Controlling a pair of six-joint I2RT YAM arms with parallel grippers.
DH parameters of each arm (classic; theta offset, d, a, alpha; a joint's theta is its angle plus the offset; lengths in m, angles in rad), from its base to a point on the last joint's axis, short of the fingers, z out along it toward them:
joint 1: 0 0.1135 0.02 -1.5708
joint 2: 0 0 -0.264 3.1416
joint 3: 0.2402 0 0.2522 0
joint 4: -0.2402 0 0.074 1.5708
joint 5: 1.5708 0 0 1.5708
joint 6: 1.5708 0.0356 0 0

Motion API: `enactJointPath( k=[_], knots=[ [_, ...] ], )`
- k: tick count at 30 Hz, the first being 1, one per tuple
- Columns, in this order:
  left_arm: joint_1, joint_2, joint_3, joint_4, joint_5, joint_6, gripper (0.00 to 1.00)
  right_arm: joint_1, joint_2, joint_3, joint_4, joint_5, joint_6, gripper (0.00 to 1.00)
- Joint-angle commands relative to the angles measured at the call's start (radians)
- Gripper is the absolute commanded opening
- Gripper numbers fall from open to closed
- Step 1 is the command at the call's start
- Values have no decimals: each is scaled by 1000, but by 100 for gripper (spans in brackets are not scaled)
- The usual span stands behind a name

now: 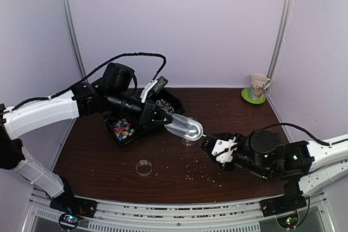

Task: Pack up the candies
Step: Pass from the left arm to the right

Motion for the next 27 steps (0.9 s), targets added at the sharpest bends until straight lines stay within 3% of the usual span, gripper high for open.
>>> enactJointPath(
  k=[1, 27],
  knots=[
    [-4, -37, -22, 82, 48, -26, 0, 7, 19, -7, 99, 35, -64, 42],
    [-7, -43, -43, 119, 85, -38, 0, 6, 43, -40, 191, 51, -107, 24]
  ],
)
